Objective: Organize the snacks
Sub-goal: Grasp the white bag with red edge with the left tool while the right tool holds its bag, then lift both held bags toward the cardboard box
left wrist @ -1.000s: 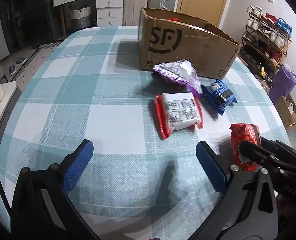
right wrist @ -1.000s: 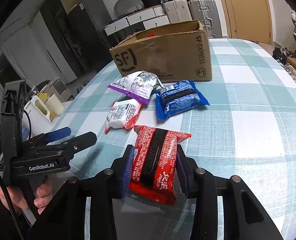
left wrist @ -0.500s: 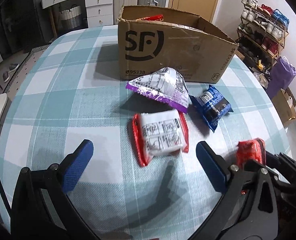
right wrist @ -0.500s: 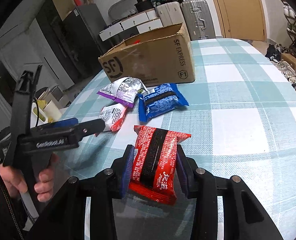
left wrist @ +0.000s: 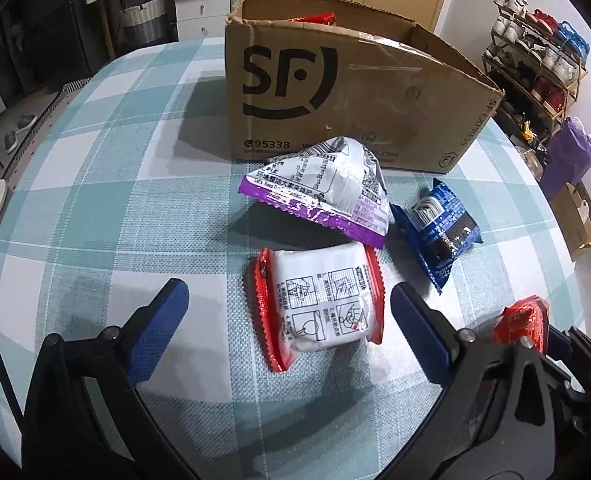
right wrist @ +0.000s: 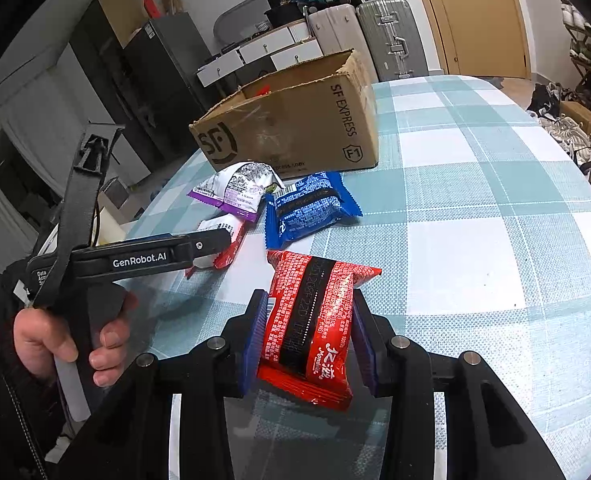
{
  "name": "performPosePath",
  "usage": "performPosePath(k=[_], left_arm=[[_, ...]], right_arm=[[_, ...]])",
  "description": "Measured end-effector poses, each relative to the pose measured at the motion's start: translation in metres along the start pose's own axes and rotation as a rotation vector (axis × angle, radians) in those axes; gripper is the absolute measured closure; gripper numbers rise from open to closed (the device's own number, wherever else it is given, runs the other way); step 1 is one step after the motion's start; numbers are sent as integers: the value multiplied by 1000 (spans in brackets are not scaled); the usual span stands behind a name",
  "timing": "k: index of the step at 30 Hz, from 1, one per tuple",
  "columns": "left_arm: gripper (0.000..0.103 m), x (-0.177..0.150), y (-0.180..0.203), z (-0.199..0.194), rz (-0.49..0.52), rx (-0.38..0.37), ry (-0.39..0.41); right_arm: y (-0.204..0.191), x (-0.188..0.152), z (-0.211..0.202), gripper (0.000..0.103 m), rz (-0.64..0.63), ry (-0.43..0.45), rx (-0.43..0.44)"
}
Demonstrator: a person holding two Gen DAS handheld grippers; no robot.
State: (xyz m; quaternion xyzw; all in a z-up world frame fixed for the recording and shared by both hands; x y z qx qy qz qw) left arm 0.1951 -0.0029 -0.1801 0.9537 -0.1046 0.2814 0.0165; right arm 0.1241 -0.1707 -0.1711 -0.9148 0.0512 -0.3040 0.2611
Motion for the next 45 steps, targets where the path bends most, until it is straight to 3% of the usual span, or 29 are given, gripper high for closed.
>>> performPosePath(k=[5,6,7,9,11,14,30,37,45], left_arm=[[42,1,-1,4,-22,-91,4],[56,1,-1,3,-16,-99,11],[58,0,-1,2,-12,-87,14],[60,-3,-9,-2,-46,-69,12],[61,-8,-13,-8,-84,-128,12],[61,-14,-16,-22,-58,-102,33],[61,-43,-24,-82,-77,-117,123],[60,-34,-32,-112,-71,-120,183],[60,0,-40,-144,-25,-109,257]], right_arm=[[1,1,-1,63,3,1,-1],[0,1,-2,63,1,2,-4],[0,1,-2,63,-1,2,-6],[-2,2,-4,63,-4,6,-12],[-5,2,-7,63,-10,12,-14],[-9,1,-11,63,-16,19,-14],[-48,-2,-40,63,-69,77,-13],[-74,9,-50,63,-118,110,4],[-108,42,-58,63,-170,144,31]])
Point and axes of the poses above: each gripper's, at about its wrist camera, not at the fingertips, and z roughly the way its jaws point, y to its right, x to its top, the point moved 5 cm from there along z, roughly the way its jaws point, and after that the axes turned 14 degrees about z, right-handed, at the moved point
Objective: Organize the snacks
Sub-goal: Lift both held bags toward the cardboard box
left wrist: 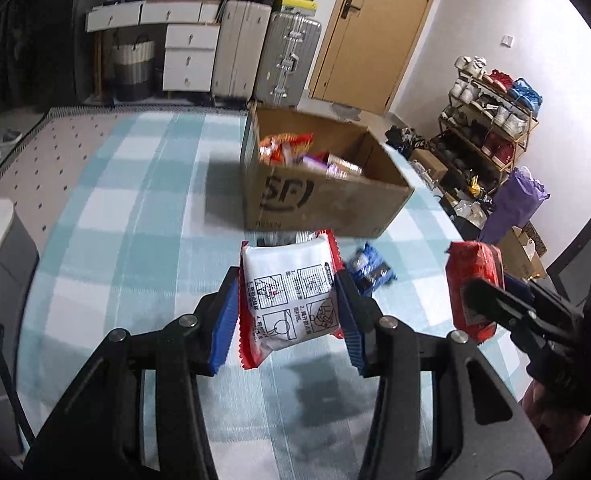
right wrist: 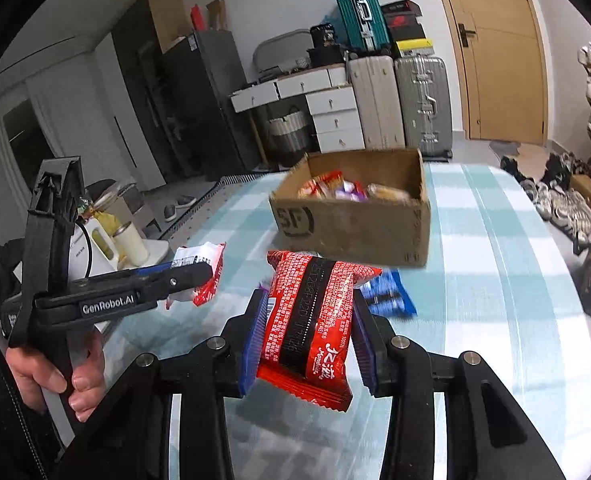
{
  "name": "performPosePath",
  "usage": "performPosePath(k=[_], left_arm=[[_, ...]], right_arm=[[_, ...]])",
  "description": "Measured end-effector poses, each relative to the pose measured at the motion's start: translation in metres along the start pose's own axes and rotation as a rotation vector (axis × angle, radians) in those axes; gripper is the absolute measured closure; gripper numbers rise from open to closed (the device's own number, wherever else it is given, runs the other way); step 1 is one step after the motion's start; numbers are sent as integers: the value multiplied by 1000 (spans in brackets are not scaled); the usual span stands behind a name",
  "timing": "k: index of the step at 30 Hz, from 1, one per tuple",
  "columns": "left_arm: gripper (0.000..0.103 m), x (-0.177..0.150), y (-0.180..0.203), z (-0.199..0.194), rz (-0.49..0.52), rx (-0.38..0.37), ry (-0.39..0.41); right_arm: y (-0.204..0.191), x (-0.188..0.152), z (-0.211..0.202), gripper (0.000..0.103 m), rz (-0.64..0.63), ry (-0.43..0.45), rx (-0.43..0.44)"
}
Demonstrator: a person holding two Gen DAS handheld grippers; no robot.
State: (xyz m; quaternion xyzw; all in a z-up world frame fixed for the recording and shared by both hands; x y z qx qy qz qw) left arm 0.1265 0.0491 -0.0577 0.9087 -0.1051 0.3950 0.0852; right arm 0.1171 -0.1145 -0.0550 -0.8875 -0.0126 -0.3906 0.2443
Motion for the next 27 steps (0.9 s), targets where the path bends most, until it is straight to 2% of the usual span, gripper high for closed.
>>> performPosePath(k=[11,15,27], left_arm=[[60,82,5,-11,79,-27,50],[60,108,8,-6,114,-22,58],[60,177,2,42,125,-36,10]], right_arm=[[-19,75,14,63,-71,62,4],[-22,99,25,63,-90,79,-20],[-18,161,66,63,-112,76,-21]])
Point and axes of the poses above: each gripper's, at about its wrist camera, not at the fingertips, and z roughly the way its jaws point, y to its right, x to its top, the point moved 5 cm from there along z, roughly the way its jaws point, and after that the axes turned 14 degrees about z, right-handed, at the moved point
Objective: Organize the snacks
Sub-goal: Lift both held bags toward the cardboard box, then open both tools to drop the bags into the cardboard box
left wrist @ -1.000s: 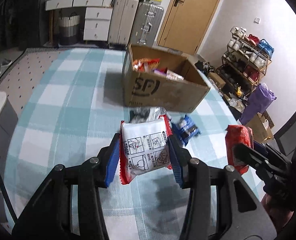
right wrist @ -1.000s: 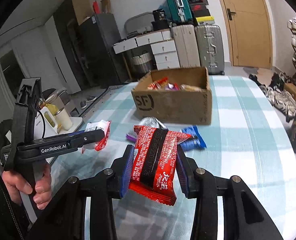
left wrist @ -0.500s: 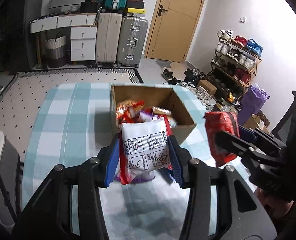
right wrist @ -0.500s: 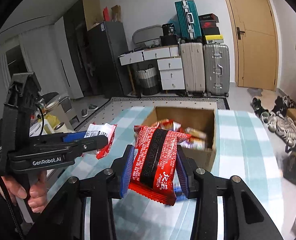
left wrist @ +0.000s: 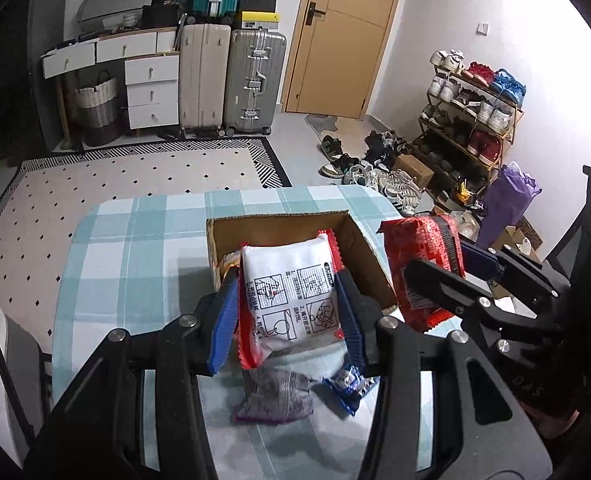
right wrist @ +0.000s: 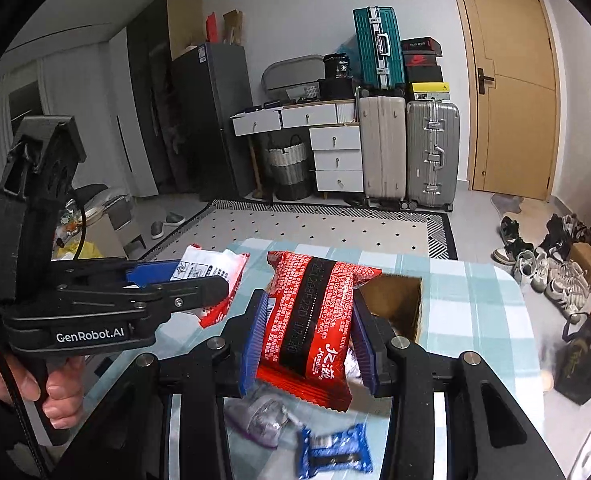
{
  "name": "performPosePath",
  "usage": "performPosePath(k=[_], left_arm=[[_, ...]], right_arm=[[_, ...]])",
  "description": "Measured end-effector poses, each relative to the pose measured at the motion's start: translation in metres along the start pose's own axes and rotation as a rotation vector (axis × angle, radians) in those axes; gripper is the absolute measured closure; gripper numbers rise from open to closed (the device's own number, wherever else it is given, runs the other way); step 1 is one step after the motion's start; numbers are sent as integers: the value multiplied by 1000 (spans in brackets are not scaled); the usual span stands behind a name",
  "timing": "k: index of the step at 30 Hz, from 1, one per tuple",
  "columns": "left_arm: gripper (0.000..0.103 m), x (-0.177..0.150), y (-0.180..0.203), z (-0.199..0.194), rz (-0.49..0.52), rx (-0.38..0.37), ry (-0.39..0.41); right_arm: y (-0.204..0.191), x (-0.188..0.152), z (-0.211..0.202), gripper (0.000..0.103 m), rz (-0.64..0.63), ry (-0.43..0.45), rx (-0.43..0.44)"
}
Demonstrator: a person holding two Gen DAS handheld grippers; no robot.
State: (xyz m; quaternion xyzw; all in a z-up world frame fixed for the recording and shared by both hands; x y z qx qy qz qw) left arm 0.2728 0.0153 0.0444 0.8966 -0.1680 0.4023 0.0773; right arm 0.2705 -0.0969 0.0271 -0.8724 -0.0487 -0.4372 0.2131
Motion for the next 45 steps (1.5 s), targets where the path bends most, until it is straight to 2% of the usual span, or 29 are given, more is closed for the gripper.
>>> performPosePath(k=[5,12,22,31,33,34,37,40,45], left_arm=[[60,17,-7,33,24,23,-22],[60,23,-17,83,20,2,-74],[60,12,-18,134,42,-3,-110],[58,9,-20,158,38,-16,-126],[50,9,-26,162,30,22,-136],[42,9,-28,163,32,42,-135],[29,7,-31,162,22,29,-129],[28,6,-33,158,32,51,-122],[28,6,-26,148,62,65,-107]], right_arm=[[16,15,25,63,9,-13,-7],[38,25,63,63,33,-40,-12],[68,8,117,63,84,-98,-25],[79,-1,133,63,82,-93,-33],[81,-2,133,54,82,-90,-49],[84,-2,134,44,85,-84,-60],[91,-2,130,41,95,-72,-61],[96,0,122,41,103,-61,-67],[94,3,105,33,96,-42,-71]])
Point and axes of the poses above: each gripper's, at about its wrist camera, not at the fingertips, and z roughly the way its jaws point, y to its right, x to its top, the point moved 5 cm from there along z, roughly the way its jaws point, and after that the axes turned 14 degrees about z, right-handed, at the moved point
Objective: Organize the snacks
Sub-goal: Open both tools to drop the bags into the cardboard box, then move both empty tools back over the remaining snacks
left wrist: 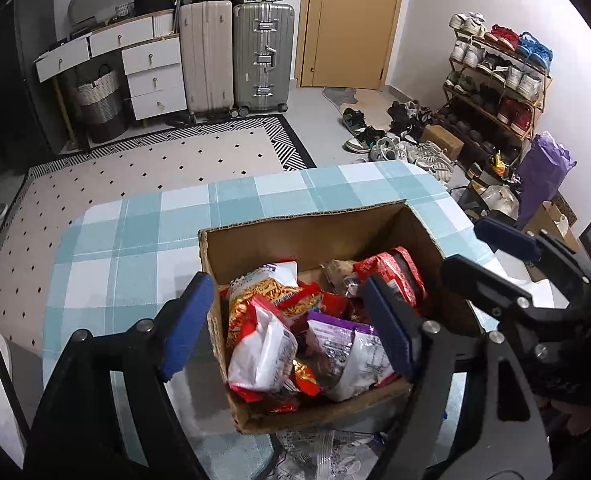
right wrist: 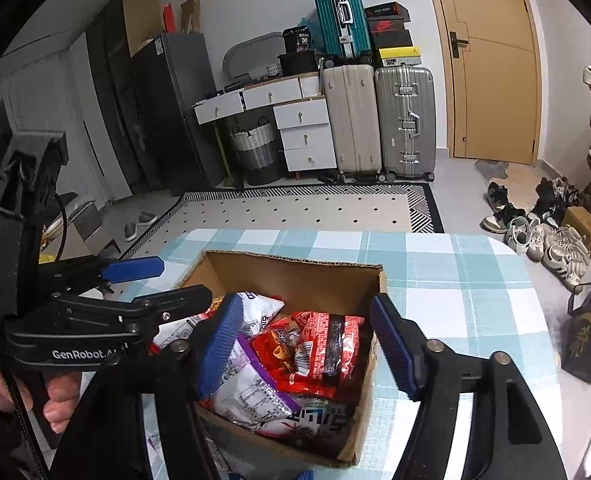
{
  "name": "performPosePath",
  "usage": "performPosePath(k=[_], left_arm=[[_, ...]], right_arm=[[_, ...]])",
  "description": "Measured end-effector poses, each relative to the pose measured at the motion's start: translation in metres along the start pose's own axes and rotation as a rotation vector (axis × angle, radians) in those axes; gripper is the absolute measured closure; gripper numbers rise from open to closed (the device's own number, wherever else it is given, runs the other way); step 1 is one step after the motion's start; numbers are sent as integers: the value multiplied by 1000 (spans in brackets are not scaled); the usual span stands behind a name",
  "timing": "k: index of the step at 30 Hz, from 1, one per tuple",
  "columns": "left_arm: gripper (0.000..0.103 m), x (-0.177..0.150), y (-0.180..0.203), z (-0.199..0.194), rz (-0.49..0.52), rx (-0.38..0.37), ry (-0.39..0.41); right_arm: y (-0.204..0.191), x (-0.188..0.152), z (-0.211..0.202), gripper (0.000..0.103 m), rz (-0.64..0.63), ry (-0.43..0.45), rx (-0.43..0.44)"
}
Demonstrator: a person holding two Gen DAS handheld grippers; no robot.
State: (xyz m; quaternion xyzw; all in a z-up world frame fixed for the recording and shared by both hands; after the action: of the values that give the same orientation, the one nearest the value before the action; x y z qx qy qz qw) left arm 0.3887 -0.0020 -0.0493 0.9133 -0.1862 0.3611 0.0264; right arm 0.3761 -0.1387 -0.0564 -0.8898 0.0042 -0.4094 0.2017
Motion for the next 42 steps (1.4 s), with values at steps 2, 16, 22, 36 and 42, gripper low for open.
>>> performPosePath(k=[2,16,22,36,42], left_arm=[[28,-1,2,-6,-4,1,0],[24,-22,12,-70,-13,44,42],[21,-42,19,-97,-33,73,52],[14,-97,40,-143,-65,85,65],[1,-113,56,-159,-30,104,96]], right_arm=[[-1,1,-8,33,-6,11,0],[-19,-15,-66,32,-37,20,14],[-25,-33,-93,23,-44,34,3],[-37,-77,-149,19,-37,63,10],[-35,-100,-162,18,-27,64,12]])
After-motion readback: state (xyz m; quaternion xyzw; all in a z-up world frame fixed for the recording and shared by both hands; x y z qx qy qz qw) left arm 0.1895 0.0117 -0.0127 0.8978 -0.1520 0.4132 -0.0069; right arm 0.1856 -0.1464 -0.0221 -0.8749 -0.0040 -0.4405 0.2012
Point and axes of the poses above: each gripper's, at about its wrist camera, not at the fingertips, and z roughly the way its jaws point, y to its right, x to its top, the point moved 5 cm from there along z, roughly the way its jaws point, and after that the axes turned 14 degrees about z, right-handed, at the moved point
